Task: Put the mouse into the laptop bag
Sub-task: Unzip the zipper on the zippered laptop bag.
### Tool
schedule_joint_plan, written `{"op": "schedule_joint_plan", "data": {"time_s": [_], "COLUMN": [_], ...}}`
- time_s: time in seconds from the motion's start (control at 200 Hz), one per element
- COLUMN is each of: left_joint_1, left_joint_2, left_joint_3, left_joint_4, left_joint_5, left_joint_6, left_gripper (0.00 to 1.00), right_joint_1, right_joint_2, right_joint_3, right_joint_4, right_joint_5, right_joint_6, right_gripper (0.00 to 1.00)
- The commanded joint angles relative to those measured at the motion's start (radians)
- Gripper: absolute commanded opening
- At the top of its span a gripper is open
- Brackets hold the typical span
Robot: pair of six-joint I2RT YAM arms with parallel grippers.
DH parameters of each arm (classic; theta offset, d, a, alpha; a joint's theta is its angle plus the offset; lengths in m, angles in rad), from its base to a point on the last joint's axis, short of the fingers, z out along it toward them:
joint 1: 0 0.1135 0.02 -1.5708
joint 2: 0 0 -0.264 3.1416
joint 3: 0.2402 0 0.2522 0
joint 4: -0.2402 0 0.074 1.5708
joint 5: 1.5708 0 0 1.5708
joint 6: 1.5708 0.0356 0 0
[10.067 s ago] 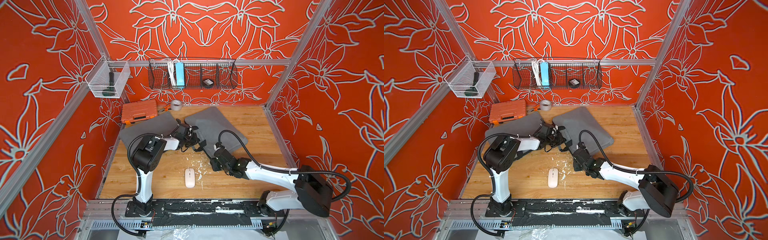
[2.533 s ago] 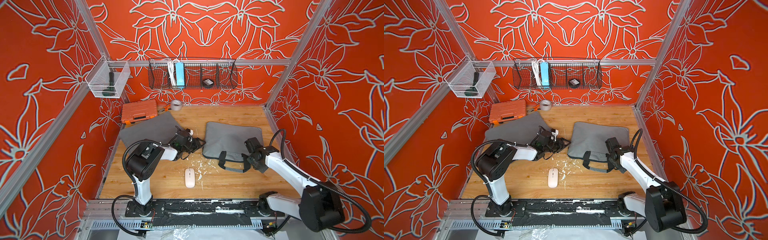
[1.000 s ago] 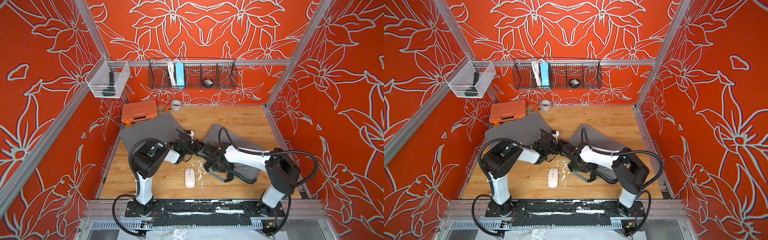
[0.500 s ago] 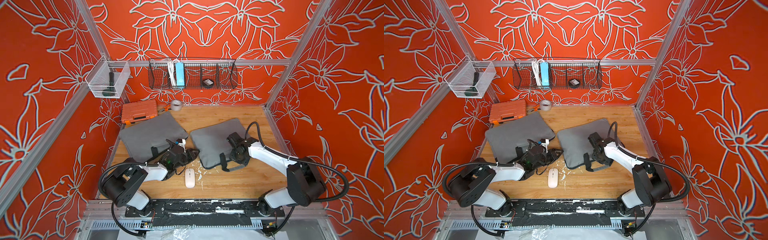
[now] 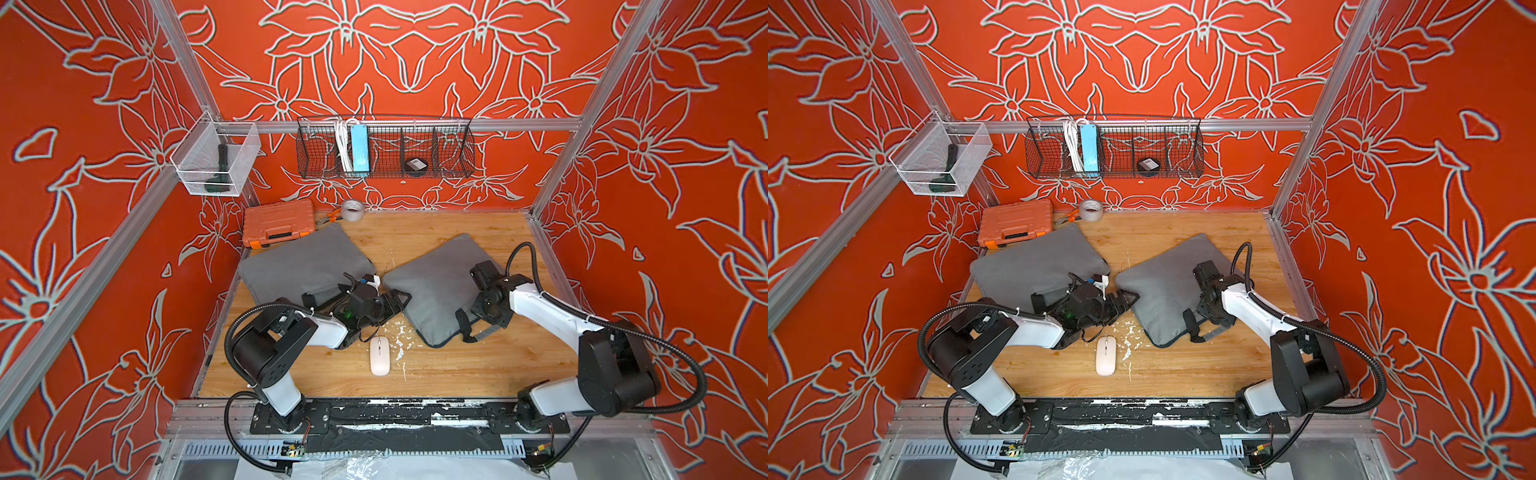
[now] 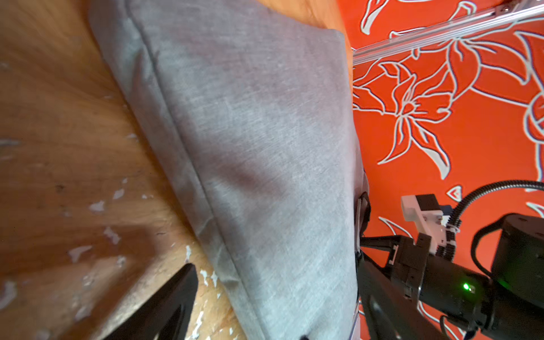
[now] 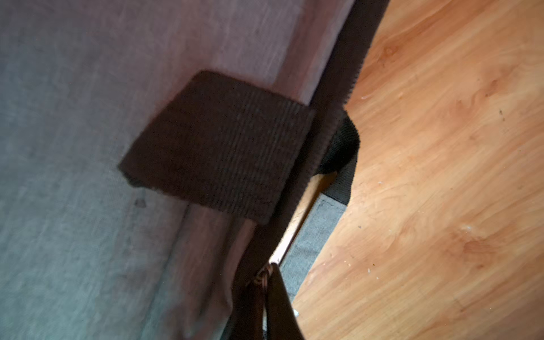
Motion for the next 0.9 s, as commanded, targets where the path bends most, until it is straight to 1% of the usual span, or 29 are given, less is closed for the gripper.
{"op": "schedule_joint_plan", "data": {"time_s": [0.0, 0.08, 0.235, 0.285, 0.335, 0.365, 0.415, 0.445, 0.48, 0.52, 0.566, 0.606, 0.681, 0.791, 0.891], "left_joint_1": [-0.001, -0.001, -0.002, -0.002, -0.002, -0.002, -0.004, -0.004, -0.004, -0.004, -0.005, -0.006, -0.005, -0.006, -0.006], "left_joint_2": [0.014, 0.041, 0.138, 0.167, 0.196, 0.21, 0.232, 0.242, 0.249, 0.254, 0.253, 0.249, 0.244, 0.244, 0.245], "left_joint_3": [0.033, 0.046, 0.133, 0.148, 0.155, 0.161, 0.171, 0.177, 0.178, 0.181, 0.182, 0.185, 0.186, 0.185, 0.185], "left_joint_4": [-0.096, -0.066, -0.075, -0.076, -0.061, -0.056, -0.051, -0.051, -0.052, -0.054, -0.057, -0.069, -0.081, -0.075, -0.077], "left_joint_5": [-0.041, -0.016, 0.062, 0.071, 0.081, 0.088, 0.098, 0.101, 0.104, 0.102, 0.096, 0.084, 0.074, 0.075, 0.072], "left_joint_6": [-0.006, 0.002, 0.036, 0.033, 0.027, 0.024, 0.022, 0.02, 0.017, 0.015, 0.022, 0.027, 0.033, 0.031, 0.029], "left_gripper": [0.93, 0.93, 0.93, 0.91, 0.85, 0.77, 0.57, 0.37, 0.19, 0.09, 0.03, 0.0, 0.0, 0.0, 0.0], "right_joint_1": [-0.004, -0.003, -0.001, -0.001, 0.0, 0.002, 0.006, 0.01, 0.019, 0.035, 0.058, 0.088, 0.165, 0.32, 0.406], "right_joint_2": [0.009, 0.004, -0.006, -0.006, -0.003, -0.003, -0.004, -0.007, -0.011, -0.019, -0.031, -0.043, -0.064, -0.072, -0.071], "right_joint_3": [-0.002, -0.009, -0.035, -0.04, -0.043, -0.045, -0.052, -0.057, -0.063, -0.07, -0.082, -0.092, -0.106, -0.106, -0.112], "right_joint_4": [-0.015, -0.003, 0.035, 0.043, 0.046, 0.047, 0.053, 0.056, 0.059, 0.06, 0.059, 0.065, 0.076, 0.088, 0.099], "right_joint_5": [0.031, 0.019, -0.013, -0.022, -0.029, -0.032, -0.042, -0.048, -0.052, -0.051, -0.05, -0.053, -0.047, -0.024, -0.021], "right_joint_6": [-0.022, -0.025, -0.041, -0.045, -0.047, -0.049, -0.048, -0.049, -0.046, -0.038, -0.023, -0.006, 0.035, 0.097, 0.138], "right_gripper": [0.0, 0.0, 0.0, 0.0, 0.0, 0.0, 0.0, 0.0, 0.0, 0.0, 0.0, 0.0, 0.0, 0.0, 0.0]}}
